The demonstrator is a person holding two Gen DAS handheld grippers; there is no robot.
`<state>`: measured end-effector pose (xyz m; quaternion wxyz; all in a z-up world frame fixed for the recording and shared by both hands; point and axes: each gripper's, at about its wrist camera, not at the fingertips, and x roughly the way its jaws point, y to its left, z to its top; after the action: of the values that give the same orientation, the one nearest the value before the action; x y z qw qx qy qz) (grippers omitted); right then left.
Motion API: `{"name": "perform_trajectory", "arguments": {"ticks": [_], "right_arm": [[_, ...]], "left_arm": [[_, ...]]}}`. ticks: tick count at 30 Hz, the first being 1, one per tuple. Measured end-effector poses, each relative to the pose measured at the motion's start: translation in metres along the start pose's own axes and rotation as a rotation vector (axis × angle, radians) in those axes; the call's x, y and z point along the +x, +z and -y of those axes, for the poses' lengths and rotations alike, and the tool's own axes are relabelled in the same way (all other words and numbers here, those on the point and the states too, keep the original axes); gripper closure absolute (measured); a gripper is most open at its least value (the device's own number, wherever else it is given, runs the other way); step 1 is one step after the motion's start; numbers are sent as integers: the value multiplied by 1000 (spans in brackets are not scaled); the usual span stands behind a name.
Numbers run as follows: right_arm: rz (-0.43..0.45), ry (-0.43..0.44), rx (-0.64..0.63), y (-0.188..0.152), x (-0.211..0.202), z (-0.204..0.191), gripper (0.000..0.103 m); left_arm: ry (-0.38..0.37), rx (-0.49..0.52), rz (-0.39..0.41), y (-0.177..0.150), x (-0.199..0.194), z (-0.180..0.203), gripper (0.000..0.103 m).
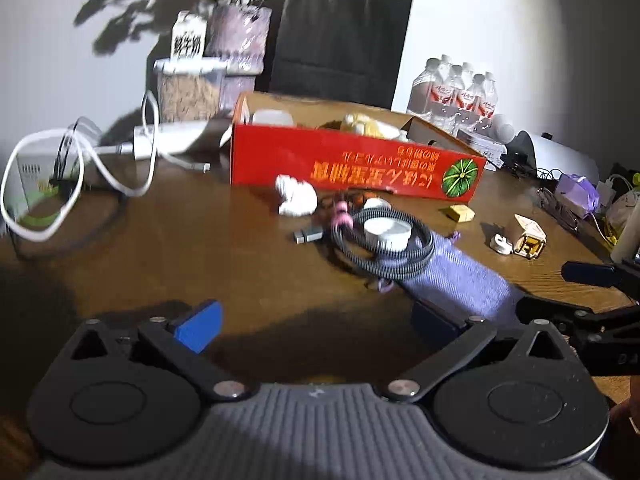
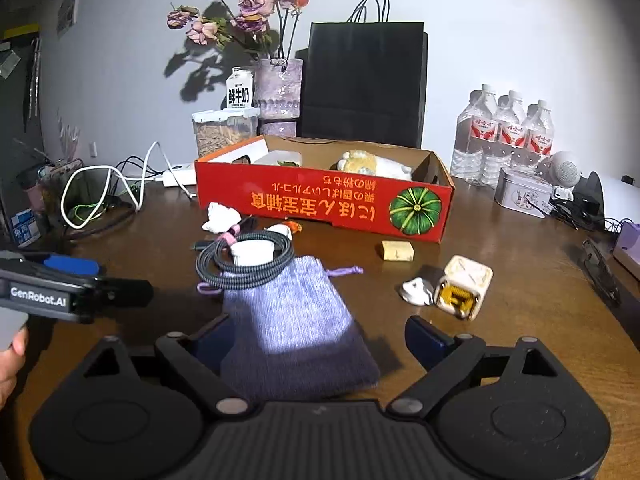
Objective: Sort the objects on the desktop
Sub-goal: 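Open both tools in the box and withdraw them over the table, then grasp the black braided cable with the left tool while the right tool grasps the white cube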
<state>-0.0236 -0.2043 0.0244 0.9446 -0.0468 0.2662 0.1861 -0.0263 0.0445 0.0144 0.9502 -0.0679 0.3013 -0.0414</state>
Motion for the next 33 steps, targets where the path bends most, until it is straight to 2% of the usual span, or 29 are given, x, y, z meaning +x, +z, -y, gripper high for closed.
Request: {"name": "perform_trajectory", "arguments": {"ticks": [4, 7, 9, 13, 16, 18, 20, 24, 27, 32, 33], "right_arm": [[6, -2, 54, -8, -2, 3, 8], [27, 12, 125, -10, -5, 11, 7], [23, 17, 152, -11, -4, 16, 6], [13, 15, 136, -10, -1, 14, 6], [17, 14, 118, -4, 0, 17, 7], [28, -1, 141, 4, 1, 23, 7], [41, -25, 161, 13, 3, 32, 7], [41, -145, 173, 33, 18, 52, 7], [26, -197, 233, 43, 35, 74, 10], [-67, -219, 371, 49, 75, 109, 29], [-77, -226, 389, 48, 81, 112, 35]], "left_arm": [[18, 11, 41, -3, -4, 4, 0], [13, 14, -10, -2, 2, 6, 0], [14, 22, 6, -3, 0, 7, 0], [1, 39, 14, -1, 2, 10, 0], [-51, 48, 10, 9, 11, 14, 0], [-84, 87, -13, 21, 23, 24, 0], [-85, 142, 7, 33, 35, 34, 0], [-89, 236, -11, 56, 71, 53, 0], [-91, 256, -48, 63, 93, 59, 0], [-80, 208, -135, 66, 117, 58, 0], [-85, 190, -134, 66, 118, 56, 3]]}}
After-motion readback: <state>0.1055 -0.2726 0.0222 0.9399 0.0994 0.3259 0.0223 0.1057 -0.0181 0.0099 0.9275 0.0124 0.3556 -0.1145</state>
